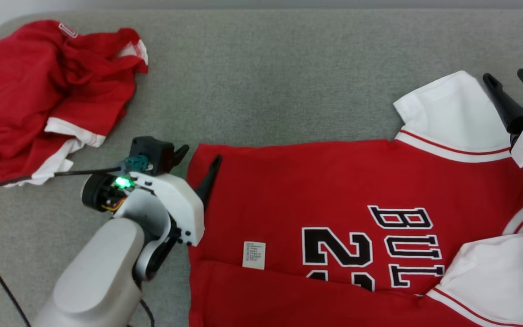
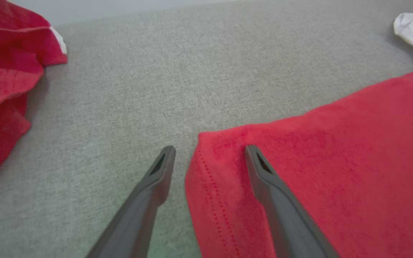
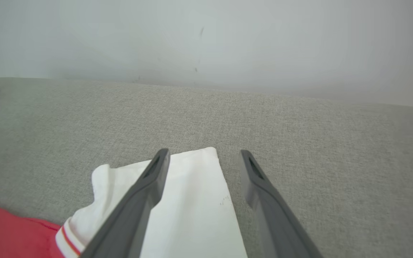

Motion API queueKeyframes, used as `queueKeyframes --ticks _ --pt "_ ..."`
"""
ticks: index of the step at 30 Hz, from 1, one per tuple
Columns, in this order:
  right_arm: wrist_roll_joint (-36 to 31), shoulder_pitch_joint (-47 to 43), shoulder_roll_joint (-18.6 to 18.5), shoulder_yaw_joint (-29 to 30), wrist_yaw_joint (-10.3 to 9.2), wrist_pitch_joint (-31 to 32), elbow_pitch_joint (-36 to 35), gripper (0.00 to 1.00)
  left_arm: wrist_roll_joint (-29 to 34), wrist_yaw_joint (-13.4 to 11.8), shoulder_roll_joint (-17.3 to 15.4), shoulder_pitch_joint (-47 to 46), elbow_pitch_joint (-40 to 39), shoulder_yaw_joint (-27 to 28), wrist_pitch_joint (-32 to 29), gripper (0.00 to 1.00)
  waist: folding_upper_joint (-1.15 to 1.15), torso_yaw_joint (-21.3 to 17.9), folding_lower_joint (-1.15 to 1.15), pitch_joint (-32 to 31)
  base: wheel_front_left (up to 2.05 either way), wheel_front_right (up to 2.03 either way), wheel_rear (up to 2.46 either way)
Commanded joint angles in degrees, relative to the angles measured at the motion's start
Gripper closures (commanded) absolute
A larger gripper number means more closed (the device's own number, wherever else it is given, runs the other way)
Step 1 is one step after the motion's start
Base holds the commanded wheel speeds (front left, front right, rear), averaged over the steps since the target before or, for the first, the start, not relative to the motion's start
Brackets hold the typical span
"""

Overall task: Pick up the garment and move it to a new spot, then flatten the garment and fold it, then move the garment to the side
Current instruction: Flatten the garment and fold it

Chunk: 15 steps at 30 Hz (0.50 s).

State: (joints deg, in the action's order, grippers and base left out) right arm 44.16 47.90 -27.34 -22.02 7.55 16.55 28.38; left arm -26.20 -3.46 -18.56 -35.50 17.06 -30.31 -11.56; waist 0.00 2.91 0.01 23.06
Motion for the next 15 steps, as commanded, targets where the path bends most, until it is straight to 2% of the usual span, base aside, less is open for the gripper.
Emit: queueKeyframes --ticks 1,10,15 --pt "1.7 3.0 -0.7 -2.3 -0.13 0.3 2.4 0.00 0.6 0.4 0.5 -1.7 0.4 -0.4 -0.3 0.00 0.00 1.6 -0.01 2.2 0.00 0.00 0.00" --pt "6.4 11.9 -1.8 -9.6 -0.13 4.3 11.6 0.00 0.9 1.1 2.0 -4.9 -0.9 -2.0 -1.5 0.00 0.00 3.7 -0.01 5.0 0.00 0.00 0.00" --pt "9.2 15.3 -1.6 -12.9 -0.13 9.3 16.2 0.00 0.3 1.2 2.0 -5.6 -1.1 -2.9 -4.7 0.00 0.00 4.3 -0.01 5.4 0.00 0.00 0.00"
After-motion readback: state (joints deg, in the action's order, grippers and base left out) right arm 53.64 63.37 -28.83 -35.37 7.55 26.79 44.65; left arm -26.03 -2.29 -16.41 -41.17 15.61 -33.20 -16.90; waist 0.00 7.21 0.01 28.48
